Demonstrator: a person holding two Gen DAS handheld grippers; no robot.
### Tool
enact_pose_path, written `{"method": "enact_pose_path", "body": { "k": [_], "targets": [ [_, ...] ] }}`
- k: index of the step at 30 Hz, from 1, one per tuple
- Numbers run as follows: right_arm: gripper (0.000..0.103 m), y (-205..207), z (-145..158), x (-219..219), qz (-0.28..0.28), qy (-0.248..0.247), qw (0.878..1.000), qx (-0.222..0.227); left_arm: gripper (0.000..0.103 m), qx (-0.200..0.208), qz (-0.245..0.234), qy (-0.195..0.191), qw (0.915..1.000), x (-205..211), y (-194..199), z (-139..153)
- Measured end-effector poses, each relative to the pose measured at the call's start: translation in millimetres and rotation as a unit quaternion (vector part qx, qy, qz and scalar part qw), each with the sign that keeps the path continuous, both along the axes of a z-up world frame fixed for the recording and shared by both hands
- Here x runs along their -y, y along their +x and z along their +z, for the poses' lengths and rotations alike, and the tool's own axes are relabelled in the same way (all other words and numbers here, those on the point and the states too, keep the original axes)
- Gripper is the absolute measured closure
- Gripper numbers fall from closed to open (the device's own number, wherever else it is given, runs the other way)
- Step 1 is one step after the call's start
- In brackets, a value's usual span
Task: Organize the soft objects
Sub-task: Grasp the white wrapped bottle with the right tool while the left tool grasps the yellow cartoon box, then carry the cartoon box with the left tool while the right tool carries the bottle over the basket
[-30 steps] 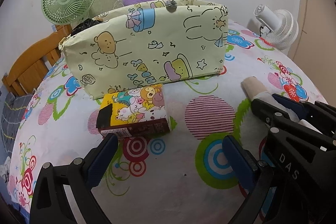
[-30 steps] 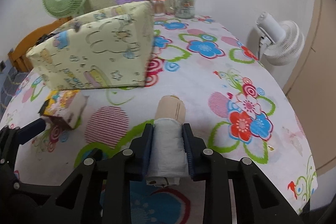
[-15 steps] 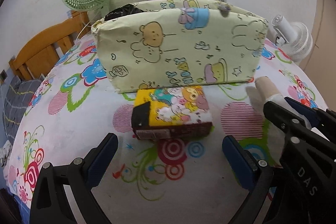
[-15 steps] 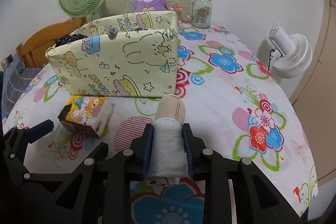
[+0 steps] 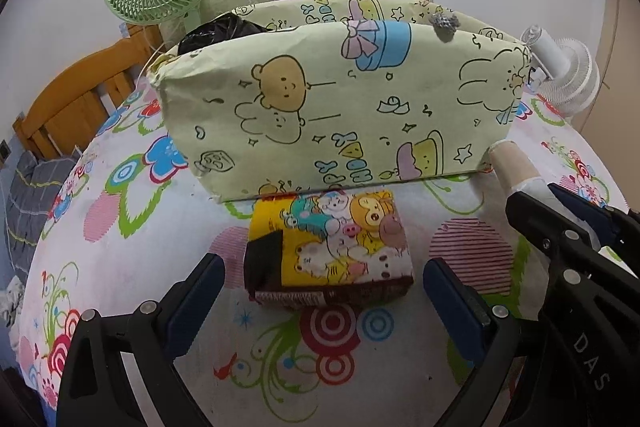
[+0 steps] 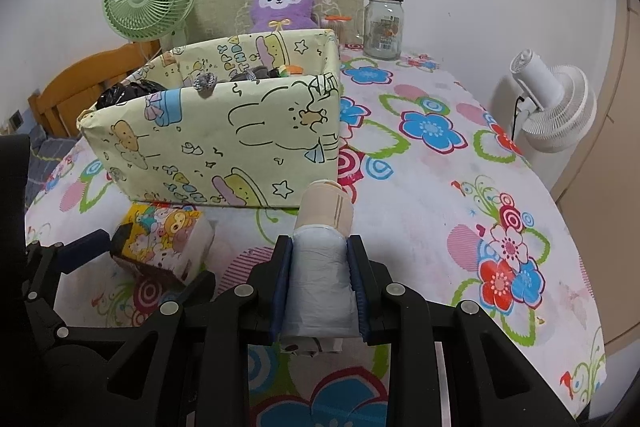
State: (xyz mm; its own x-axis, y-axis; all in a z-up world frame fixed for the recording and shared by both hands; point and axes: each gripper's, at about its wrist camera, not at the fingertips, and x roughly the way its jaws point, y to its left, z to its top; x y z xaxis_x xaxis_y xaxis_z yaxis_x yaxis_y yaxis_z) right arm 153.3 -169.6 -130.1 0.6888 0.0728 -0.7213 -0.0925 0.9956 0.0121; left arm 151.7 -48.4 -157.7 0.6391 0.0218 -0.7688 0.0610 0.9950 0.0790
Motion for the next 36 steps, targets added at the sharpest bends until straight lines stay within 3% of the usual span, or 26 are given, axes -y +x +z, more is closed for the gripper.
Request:
{"method": "enact_pose_path", "body": {
  "k": [4, 12, 21, 36],
  "targets": [
    [0.073, 3.9, -0.5, -2.5, 0.003, -0.001, 1.0, -0.001, 0.004, 0.001, -0.003, 0.012, 0.9999, 1.6, 5.3, -0.5],
    [0.073, 9.1, 1.8, -2.6, 0.001, 0.005, 1.0, 0.003, 0.006, -0.01, -0.005, -0.016, 0.9998, -1.9, 11.3, -2.1],
    [0.073, 7.7, 2.6, -1.0, -0.002, 0.014, 1.0, 0.001, 0.022, -0.006, -0.011, -0.038, 0.9992, -1.5, 5.1, -2.0],
    [0.073, -10.0, 3.5, -7.7, 0.011, 0.016, 1.0, -0.001, 0.026, -0.006, -0.025, -0.036, 0.999, 4.6, -17.8, -0.5]
  ]
}}
